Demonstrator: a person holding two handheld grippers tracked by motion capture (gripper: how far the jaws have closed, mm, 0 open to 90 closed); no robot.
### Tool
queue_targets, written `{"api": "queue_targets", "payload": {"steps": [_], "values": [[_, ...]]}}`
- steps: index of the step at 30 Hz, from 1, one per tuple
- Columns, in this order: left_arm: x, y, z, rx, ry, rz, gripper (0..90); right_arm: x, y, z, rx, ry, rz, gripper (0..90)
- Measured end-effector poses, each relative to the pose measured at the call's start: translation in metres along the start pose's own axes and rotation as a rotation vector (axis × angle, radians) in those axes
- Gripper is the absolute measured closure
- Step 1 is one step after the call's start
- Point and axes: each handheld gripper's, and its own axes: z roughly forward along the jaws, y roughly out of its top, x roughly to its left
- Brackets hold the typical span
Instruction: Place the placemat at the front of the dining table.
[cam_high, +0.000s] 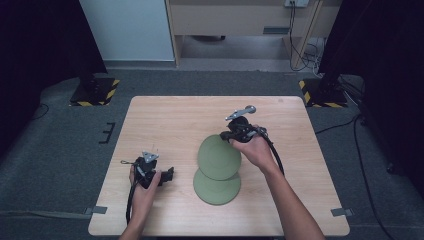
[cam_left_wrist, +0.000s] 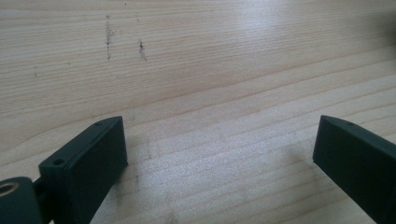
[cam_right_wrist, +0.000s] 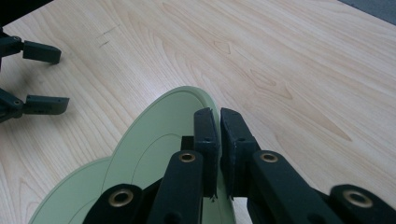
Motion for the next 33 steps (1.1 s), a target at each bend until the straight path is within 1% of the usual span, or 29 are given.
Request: {"api": "queue_targets", "payload": {"steps": [2,4,12,21,26,27,28,29,33], "values": [[0.000,0.000,0.000,0.000,0.002,0.003,2.2,0.001,0.003,-0.001,0.000,0.001,0.007,86.1],[0.000,0.000,0.000,0.000,0.004,0.004,2.2,0.001,0.005,-0.001,-0.007,0.001,-0.002,86.1],[-0.001,0.000,0.000,0.005,0.012,0.010,2.2,-0.003,0.011,-0.003,-0.020,0.026,0.026,86.1],[-0.001,0.000,0.001,0.009,0.013,0.017,1.9,-0.005,0.020,-0.006,-0.040,0.030,0.032,86.2],[-0.001,0.000,0.001,0.009,0.013,0.017,1.7,-0.007,0.022,-0.005,-0.041,0.030,0.032,86.1],[-0.001,0.000,0.001,0.009,0.012,0.018,1.7,-0.007,0.023,-0.004,-0.037,0.039,0.038,86.2],[-0.001,0.000,0.001,0.010,0.010,0.018,1.5,-0.008,0.024,-0.003,-0.038,0.042,0.032,86.2],[-0.001,0.000,0.001,0.010,0.009,0.018,1.2,-0.009,0.026,-0.002,-0.031,0.044,0.036,86.2],[-0.002,0.000,0.001,0.012,0.012,0.024,1.2,-0.013,0.032,0.001,-0.032,0.041,0.035,86.2]]}}
